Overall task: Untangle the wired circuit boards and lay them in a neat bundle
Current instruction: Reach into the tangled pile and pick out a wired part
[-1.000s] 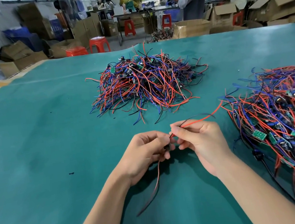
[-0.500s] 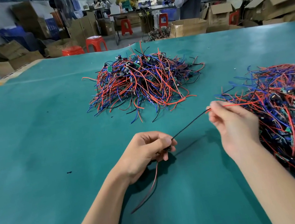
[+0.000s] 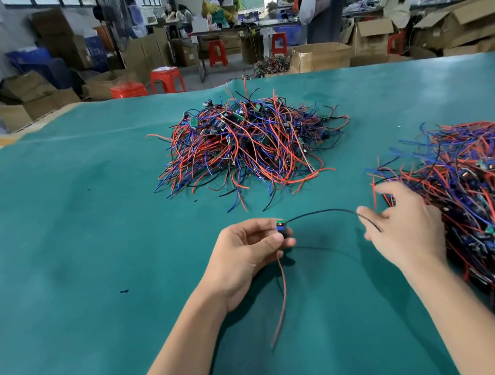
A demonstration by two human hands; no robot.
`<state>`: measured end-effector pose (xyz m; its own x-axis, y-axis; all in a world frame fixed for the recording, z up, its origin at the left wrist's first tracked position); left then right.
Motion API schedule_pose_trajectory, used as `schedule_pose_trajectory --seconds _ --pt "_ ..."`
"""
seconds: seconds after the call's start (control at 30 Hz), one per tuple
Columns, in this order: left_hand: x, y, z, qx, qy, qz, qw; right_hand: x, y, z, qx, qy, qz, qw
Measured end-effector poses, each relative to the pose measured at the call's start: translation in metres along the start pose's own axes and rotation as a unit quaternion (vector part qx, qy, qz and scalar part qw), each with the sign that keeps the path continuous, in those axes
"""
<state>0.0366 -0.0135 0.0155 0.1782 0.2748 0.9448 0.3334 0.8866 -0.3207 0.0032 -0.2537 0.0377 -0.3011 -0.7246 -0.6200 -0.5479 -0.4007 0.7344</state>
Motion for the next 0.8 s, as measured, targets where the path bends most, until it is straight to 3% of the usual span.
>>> schedule_pose_trajectory --seconds 0.07,0.13,0.2,0.3,0.53,0.63,0.7,0.8 --pt "0.000 0.001 0.001 0.001 -0.001 0.005 1.000 -0.003 0.004 0.004 -0.024 0.009 0.118 0.993" --pt "0.000 0.000 0.001 -0.005 -0.005 0.011 1.000 -0.011 0.006 0.011 -0.020 0.077 0.098 0.992" --pt "0.000 -0.001 0.001 -0.017 -0.012 0.007 1.000 -0.027 -0.001 0.022 -0.088 0.114 -0.062 0.988" --pt "-0.002 -0.006 0.001 -0.032 -0.031 -0.009 0.999 -0.048 -0.027 0.043 -0.240 0.082 -0.286 0.924" --pt "-0.003 -0.009 0.001 -0.071 -0.031 -0.050 0.996 -0.049 -0.031 0.046 -0.209 0.029 -0.433 0.876" --pt "-0.005 -0.011 0.002 -0.085 -0.017 -0.103 0.991 -0.052 -0.021 0.043 -0.181 0.048 -0.427 0.885" --pt "-0.005 -0.011 0.002 -0.100 -0.019 -0.132 0.986 -0.051 -0.009 0.033 -0.124 0.042 -0.451 0.883" --pt "-0.006 -0.015 0.006 -0.145 -0.011 -0.168 0.975 -0.020 0.036 -0.001 0.037 0.011 -0.495 0.868"
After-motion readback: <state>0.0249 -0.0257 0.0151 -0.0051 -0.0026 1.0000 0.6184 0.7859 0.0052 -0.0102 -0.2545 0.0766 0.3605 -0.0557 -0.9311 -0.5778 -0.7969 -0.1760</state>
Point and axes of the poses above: each hand's wrist, its own z-axis away from the middle knuckle, its own y-axis out of the back of the hand, x = y × z, the point moved 4 cm from there along -z, towards the middle knuckle, and after that the axes turned 1 degree about x, right-handed, at the moved point
